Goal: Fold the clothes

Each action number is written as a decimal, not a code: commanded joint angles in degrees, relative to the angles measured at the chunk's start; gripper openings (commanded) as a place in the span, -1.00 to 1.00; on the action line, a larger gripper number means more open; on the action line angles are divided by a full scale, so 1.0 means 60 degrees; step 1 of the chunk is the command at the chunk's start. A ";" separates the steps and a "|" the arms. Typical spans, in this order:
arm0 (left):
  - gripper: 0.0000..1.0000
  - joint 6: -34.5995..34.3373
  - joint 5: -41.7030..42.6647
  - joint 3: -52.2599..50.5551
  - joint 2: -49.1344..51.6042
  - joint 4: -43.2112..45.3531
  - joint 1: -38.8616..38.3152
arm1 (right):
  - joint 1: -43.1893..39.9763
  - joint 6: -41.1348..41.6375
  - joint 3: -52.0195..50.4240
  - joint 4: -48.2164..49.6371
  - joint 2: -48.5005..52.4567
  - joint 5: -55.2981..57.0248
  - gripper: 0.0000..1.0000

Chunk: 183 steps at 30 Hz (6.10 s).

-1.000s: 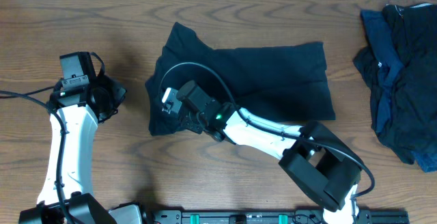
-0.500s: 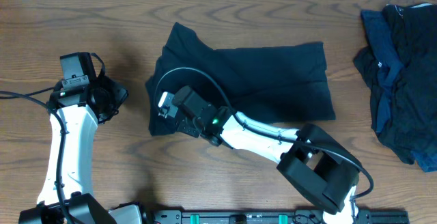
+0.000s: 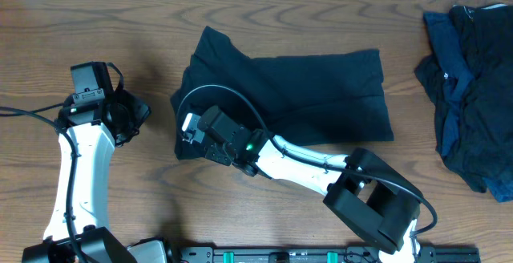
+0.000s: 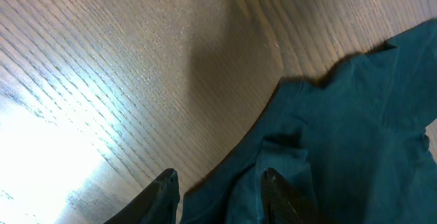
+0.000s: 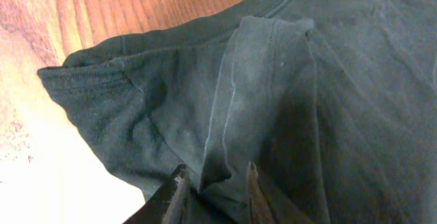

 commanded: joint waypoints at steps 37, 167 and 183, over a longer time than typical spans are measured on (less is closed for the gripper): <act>-0.17 0.0025 -0.0018 -0.0036 -0.0040 -0.0073 0.0040 | -0.0025 0.0339 0.0095 0.0372 0.0561 0.0386 -0.54; -0.15 0.1654 0.0769 0.0131 0.0022 0.1290 -0.0907 | -0.3373 0.1563 0.5217 -0.6747 0.0878 0.1344 -0.24; -0.13 0.2291 0.1264 0.1249 0.0831 0.2860 -0.2062 | -0.8564 0.3279 0.7708 -1.1326 0.0885 -0.1490 -0.16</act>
